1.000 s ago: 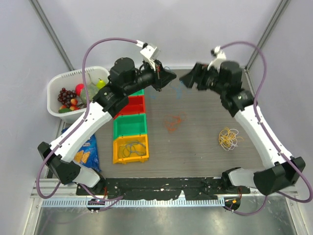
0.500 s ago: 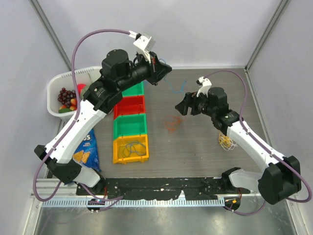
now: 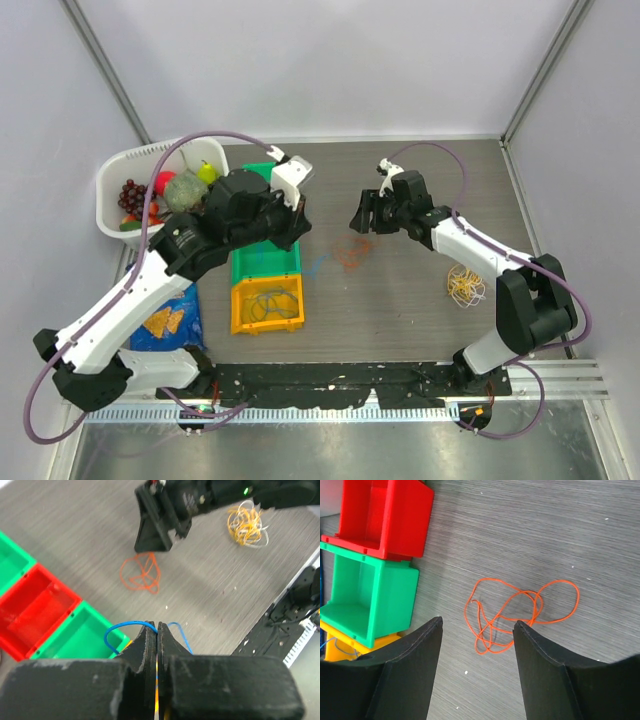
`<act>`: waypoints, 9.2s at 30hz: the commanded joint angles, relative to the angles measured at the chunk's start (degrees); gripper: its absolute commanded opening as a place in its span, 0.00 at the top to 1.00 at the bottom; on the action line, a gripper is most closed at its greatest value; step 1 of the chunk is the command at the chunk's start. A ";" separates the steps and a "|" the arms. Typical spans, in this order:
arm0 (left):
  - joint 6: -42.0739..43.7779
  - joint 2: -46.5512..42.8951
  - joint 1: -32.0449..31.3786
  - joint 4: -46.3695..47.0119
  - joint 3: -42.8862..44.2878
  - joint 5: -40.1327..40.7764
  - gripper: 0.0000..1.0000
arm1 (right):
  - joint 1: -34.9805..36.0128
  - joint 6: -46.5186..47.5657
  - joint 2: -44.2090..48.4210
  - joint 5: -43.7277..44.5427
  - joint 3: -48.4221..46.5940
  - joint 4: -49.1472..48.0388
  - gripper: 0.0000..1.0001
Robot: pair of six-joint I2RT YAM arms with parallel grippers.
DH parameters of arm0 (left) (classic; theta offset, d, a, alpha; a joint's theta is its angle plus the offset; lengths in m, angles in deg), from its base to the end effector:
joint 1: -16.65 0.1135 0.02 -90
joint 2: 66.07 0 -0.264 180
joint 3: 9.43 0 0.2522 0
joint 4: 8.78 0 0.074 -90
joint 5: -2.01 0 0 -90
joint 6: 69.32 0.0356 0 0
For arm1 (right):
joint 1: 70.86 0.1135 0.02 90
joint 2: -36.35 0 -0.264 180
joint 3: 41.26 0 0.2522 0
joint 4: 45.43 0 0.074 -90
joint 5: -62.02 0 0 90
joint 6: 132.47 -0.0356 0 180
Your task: Untangle the cables
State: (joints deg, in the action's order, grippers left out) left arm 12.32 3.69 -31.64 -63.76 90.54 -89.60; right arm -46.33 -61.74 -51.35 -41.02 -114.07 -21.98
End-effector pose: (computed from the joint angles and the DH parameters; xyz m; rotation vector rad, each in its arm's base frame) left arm 0.1630 -0.1844 0.4422 0.7225 1.9346 -0.6525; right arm 0.3045 0.1478 0.2451 -0.2328 2.2932 0.6596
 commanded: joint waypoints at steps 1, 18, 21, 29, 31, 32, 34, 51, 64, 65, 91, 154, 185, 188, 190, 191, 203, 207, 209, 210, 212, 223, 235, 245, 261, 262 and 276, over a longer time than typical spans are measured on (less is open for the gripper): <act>-1.21 -4.88 0.22 -7.99 -3.15 1.87 1.00 | 0.51 -2.70 1.39 -2.43 -0.02 -5.65 0.37; -22.48 -8.93 0.13 -0.46 -17.39 4.76 1.00 | 0.51 -3.50 -0.45 -2.26 1.03 -3.89 0.37; -25.55 -10.78 0.22 1.66 -19.06 6.17 1.00 | 0.43 -3.50 -1.15 -2.34 1.04 -3.28 0.37; -31.18 -13.33 -0.13 6.76 -23.81 6.53 1.00 | 0.69 -3.93 -2.04 -3.05 1.30 -3.19 0.37; -32.33 -14.38 -1.10 7.20 -24.86 6.70 1.00 | 1.04 -4.20 -2.21 -3.31 1.91 -3.71 0.37; -32.94 -15.17 -1.54 7.63 -25.65 6.70 1.00 | 1.13 -4.37 -2.12 -3.40 2.44 -4.33 0.38; -33.91 -16.66 -2.41 8.69 -26.97 7.31 1.00 | 1.48 -4.64 -2.21 -3.57 2.88 -4.86 0.38; -40.68 -23.95 -6.64 7.64 -32.95 18.03 1.00 | 4.03 -4.81 -1.33 -3.13 3.24 -4.60 0.38; -43.93 -28.98 -5.94 6.68 -36.56 29.19 1.00 | 4.12 -5.26 -0.46 -3.05 2.53 -4.07 0.38; -44.28 -28.71 -5.94 5.71 -36.56 30.60 1.00 | 4.12 -5.25 -0.45 -3.05 2.53 -4.07 0.38; -52.02 -7.44 -4.80 6.30 -29.87 33.34 1.00 | 4.38 -5.69 1.13 -2.61 6.93 -6.09 0.38; -59.15 2.41 9.71 -13.36 -26.29 9.69 0.29 | 4.73 -5.08 4.65 1.08 9.66 -6.89 0.38; -16.08 12.86 10.06 -0.36 1.41 4.94 0.18 | 5.08 -1.57 -17.14 18.92 -12.49 10.96 0.44; -14.58 13.91 10.15 -0.10 2.73 5.65 0.18 | 5.08 -0.77 -18.64 20.07 -13.55 12.10 0.48; -13.88 14.53 9.97 0.43 3.26 6.09 0.18 | 5.08 -0.33 -18.91 20.24 -13.46 12.37 0.50; -13.70 14.79 10.06 0.78 3.43 6.18 0.18 | 5.08 0.19 -18.82 20.24 -13.29 12.28 0.50; -9.13 14.71 10.06 1.04 4.40 10.66 0.18 | 4.73 2.47 -15.23 16.39 -15.66 12.37 0.95; -8.87 14.53 10.24 1.92 3.78 10.84 0.14 | 4.65 5.64 -10.22 10.70 -17.50 12.81 0.99; -9.22 14.71 10.67 3.06 3.61 9.79 0.12 | 4.65 6.35 -7.06 7.17 -18.03 11.84 0.99; -9.57 14.53 10.94 4.11 3.35 8.91 0.11 | 4.65 6.78 -4.87 5.93 -18.03 10.71 0.99; -9.66 14.09 11.20 7.35 2.12 7.76 0.03 | 4.64 6.70 -1.88 0.67 -17.86 7.90 0.99; -7.64 14.62 11.82 14.05 2.55 -1.64 0.12 | 4.29 4.95 1.13 -15.87 -23.74 0.68 0.99; -6.49 11.55 11.82 17.56 -0.17 -4.98 0.16 | 4.29 -5.69 -1.69 -22.64 -27.18 -9.34 0.99; -8.69 13.65 11.82 23.37 1.32 -7.97 0.36 | 4.21 -11.06 -0.63 -22.38 -24.10 -16.11 0.99; -6.23 12.33 11.91 19.68 1.50 -18.94 1.00 | -0.96 -6.13 4.90 -6.54 -18.93 -4.24 0.60; -6.58 12.25 11.99 19.68 1.59 -20.61 1.00 | -1.85 -5.52 6.04 -7.61 -17.96 -5.64 0.59; -11.24 12.16 13.05 21.43 1.33 -28.36 1.00 | -3.71 -4.81 12.73 -23.17 -2.49 -16.54 0.44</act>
State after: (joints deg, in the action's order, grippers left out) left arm 2.79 18.07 -18.96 -45.15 90.57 -114.21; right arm -50.26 -64.88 -40.69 -58.44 -118.68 -29.12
